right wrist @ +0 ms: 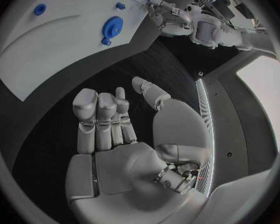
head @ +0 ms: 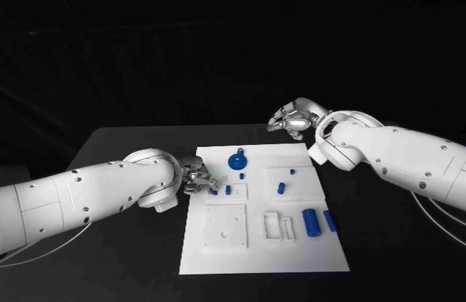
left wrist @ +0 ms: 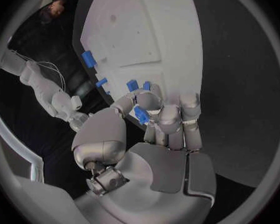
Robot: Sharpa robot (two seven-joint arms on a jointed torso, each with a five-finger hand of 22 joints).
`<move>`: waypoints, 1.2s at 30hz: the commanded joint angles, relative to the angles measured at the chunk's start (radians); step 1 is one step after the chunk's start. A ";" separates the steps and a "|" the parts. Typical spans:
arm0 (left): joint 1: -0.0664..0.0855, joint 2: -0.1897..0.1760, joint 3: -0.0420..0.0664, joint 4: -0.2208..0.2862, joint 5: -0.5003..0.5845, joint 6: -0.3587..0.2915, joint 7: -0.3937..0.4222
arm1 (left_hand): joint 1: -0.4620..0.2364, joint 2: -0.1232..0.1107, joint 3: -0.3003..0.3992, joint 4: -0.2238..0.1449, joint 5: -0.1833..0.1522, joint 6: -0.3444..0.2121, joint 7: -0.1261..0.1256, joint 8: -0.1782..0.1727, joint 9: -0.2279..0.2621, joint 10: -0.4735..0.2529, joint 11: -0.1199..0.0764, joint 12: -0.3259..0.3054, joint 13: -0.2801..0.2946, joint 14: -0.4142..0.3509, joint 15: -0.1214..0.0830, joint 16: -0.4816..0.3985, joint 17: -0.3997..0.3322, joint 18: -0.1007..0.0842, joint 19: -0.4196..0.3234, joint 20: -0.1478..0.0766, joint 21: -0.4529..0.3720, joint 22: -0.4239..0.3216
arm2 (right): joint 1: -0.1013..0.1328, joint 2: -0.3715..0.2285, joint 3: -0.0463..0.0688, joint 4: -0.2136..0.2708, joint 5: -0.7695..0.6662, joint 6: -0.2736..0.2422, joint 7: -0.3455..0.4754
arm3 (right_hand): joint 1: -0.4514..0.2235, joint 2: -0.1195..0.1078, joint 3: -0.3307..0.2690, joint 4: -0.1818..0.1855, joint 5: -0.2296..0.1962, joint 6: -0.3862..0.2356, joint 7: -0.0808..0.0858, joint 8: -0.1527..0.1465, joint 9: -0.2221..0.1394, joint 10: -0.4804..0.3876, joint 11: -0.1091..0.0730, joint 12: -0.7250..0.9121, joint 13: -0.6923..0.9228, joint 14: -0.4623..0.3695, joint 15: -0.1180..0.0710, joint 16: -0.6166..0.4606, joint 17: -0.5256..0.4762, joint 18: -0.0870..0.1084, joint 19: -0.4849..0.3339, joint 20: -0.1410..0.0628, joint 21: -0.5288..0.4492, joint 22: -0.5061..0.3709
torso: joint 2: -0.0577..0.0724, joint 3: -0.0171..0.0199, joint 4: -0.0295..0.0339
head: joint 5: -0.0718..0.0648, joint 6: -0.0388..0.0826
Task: Assemble the parts on the task board
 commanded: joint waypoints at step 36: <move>-0.017 0.012 -0.011 0.000 0.013 0.048 -0.013 | -0.074 -0.058 -0.093 0.058 -0.200 0.200 -0.074 0.008 0.013 -0.013 -0.007 0.016 -0.003 0.001 -0.029 0.004 -0.004 0.026 -0.012 -0.087 0.006 -0.003 | -0.001 0.002 0.001 0.000 0.001 0.010 0.010 | -0.007 0.000 -0.007 0.001 0.006 0.001 0.007 -0.006 0.002 -0.006 -0.001 -0.005 -0.002 0.001 -0.002 -0.007 0.000 0.143 0.001 0.005 -0.005 0.000 | 0.000 0.0002 0.0003 | -0.003 0.001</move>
